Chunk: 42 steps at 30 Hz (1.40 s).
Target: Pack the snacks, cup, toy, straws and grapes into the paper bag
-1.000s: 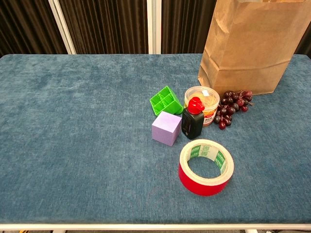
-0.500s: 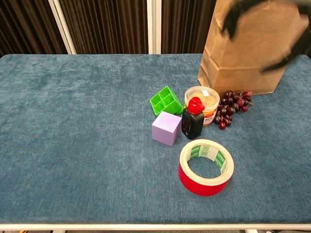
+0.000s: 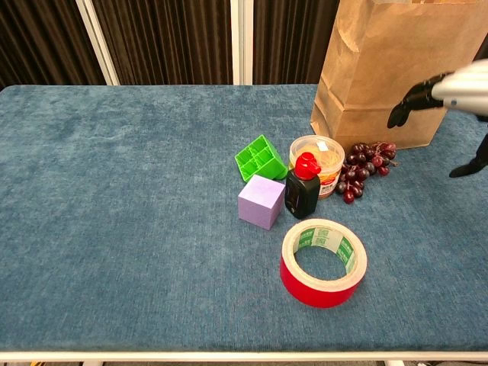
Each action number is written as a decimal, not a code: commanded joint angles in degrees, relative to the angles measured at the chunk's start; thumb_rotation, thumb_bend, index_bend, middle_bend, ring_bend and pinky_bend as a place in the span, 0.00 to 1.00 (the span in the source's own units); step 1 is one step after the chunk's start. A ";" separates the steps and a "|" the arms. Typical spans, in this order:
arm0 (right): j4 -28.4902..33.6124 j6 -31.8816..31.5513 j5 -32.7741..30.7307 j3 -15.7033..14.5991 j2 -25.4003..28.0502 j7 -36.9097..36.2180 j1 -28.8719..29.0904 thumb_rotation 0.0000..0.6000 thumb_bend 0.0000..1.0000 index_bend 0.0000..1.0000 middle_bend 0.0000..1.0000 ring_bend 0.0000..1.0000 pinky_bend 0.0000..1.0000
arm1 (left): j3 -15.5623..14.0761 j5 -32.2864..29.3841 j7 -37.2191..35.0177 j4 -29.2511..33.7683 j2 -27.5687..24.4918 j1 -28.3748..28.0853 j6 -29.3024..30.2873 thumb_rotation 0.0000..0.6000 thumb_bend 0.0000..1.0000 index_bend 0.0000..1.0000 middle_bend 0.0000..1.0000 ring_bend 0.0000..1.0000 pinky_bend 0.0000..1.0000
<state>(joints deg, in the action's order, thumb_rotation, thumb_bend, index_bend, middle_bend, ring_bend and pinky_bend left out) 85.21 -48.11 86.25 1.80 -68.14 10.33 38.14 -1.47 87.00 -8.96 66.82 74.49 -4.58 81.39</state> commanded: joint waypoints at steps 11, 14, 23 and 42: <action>-14.99 -2.08 4.10 -2.36 -11.04 -7.53 0.62 1.00 0.04 0.15 0.16 0.04 0.08 | -0.12 0.23 -0.68 -1.67 0.69 0.10 -0.08 1.00 0.06 0.07 0.04 0.00 0.11; -17.61 -3.10 5.16 -2.66 -13.01 -9.45 0.80 1.00 0.04 0.15 0.16 0.03 0.08 | -0.16 0.25 -0.93 -2.02 0.73 0.13 -0.15 1.00 0.06 0.07 0.04 0.00 0.11; -24.10 -6.87 7.92 -2.86 -17.63 -14.57 1.70 1.00 0.05 0.14 0.15 0.02 0.06 | -0.09 0.20 -1.52 -2.69 0.83 0.17 -0.19 1.00 0.06 0.07 0.04 0.00 0.11; -31.79 -4.82 6.17 -3.39 -23.64 -13.74 2.30 1.00 0.15 0.14 0.16 0.03 0.08 | -0.16 0.34 -2.28 -3.56 0.96 0.26 -0.29 1.00 0.06 0.07 0.04 0.00 0.11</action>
<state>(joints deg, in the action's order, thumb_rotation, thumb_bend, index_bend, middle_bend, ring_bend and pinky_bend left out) 53.58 -53.01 92.56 -1.67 -91.63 -3.57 40.44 -1.64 87.33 -11.25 63.27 75.45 -4.32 81.11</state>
